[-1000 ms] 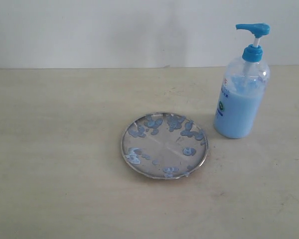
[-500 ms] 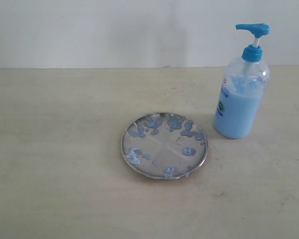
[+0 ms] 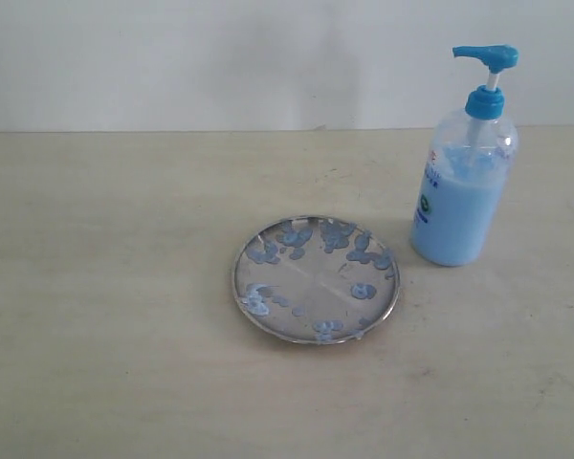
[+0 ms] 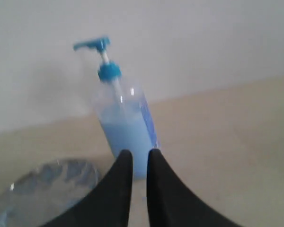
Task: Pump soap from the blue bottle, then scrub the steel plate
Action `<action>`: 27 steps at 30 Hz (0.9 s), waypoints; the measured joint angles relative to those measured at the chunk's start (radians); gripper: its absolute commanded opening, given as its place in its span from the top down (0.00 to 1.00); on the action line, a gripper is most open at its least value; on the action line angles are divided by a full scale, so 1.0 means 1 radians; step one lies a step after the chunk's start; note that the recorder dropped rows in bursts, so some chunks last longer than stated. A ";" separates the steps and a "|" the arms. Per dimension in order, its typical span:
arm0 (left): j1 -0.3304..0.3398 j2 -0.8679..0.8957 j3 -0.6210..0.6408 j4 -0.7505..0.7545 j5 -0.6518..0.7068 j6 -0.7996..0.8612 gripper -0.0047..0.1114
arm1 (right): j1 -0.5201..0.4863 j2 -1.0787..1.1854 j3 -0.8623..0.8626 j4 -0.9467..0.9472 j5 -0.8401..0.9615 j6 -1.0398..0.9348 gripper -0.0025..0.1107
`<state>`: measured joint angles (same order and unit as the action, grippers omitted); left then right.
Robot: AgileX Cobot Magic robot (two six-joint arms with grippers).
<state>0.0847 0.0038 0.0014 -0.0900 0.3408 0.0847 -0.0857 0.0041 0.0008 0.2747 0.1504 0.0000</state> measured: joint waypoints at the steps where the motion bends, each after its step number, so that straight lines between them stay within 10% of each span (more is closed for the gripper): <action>1: 0.000 0.000 0.000 0.000 0.000 0.000 0.92 | -0.002 0.000 0.000 -0.039 0.077 0.052 0.97; 27: 0.000 0.000 0.000 0.000 0.000 0.006 0.92 | -0.004 0.000 0.002 -0.275 0.195 0.140 0.97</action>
<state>0.0847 0.0038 0.0014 -0.0900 0.3408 0.0909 -0.0893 0.0041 0.0028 0.0000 0.3451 0.1398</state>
